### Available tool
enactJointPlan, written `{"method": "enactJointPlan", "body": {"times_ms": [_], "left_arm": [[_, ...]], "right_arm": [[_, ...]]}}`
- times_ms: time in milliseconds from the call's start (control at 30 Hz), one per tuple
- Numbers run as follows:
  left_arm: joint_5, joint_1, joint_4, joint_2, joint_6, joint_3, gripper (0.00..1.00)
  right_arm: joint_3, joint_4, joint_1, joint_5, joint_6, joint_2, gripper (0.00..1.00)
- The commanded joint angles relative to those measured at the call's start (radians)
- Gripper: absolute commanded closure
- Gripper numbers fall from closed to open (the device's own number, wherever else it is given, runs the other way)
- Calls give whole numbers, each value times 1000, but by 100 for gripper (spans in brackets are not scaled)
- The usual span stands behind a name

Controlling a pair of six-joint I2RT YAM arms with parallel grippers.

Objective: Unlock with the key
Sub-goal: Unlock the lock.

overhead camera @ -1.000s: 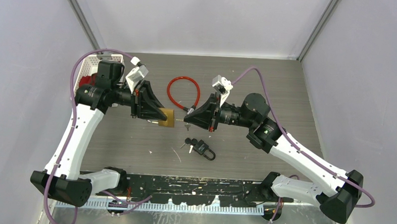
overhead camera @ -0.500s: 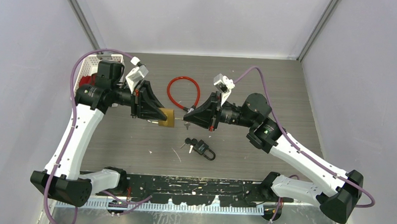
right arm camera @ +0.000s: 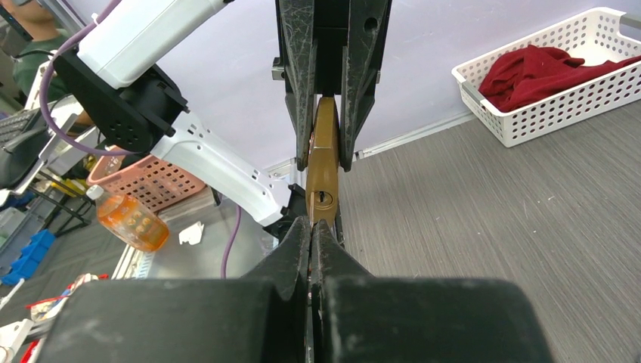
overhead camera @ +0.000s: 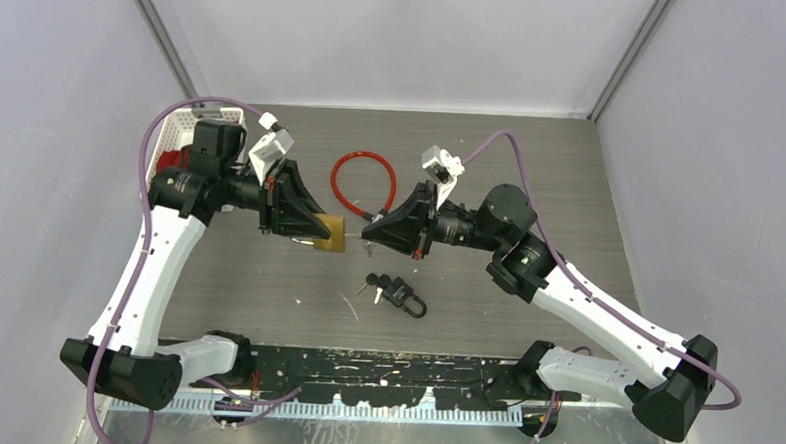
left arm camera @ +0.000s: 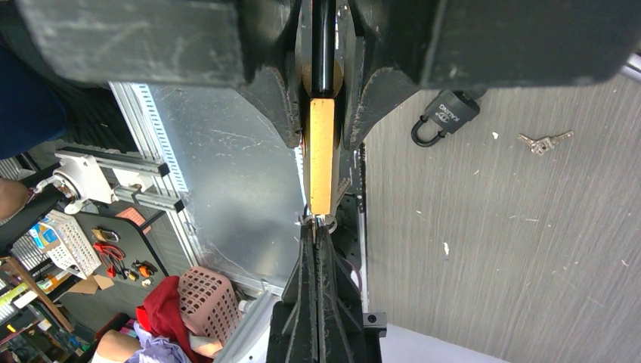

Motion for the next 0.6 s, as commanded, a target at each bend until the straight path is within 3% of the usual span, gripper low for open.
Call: {"method": "enactJointPlan", "body": {"times_ms": [0, 567], "left_arm": [[212, 4, 18, -20, -2, 60, 100], [213, 4, 18, -17, -4, 64, 100]], "right_arm": [[1, 52, 4, -19, 1, 2, 99], [-4, 78, 5, 9, 6, 7, 99]]}}
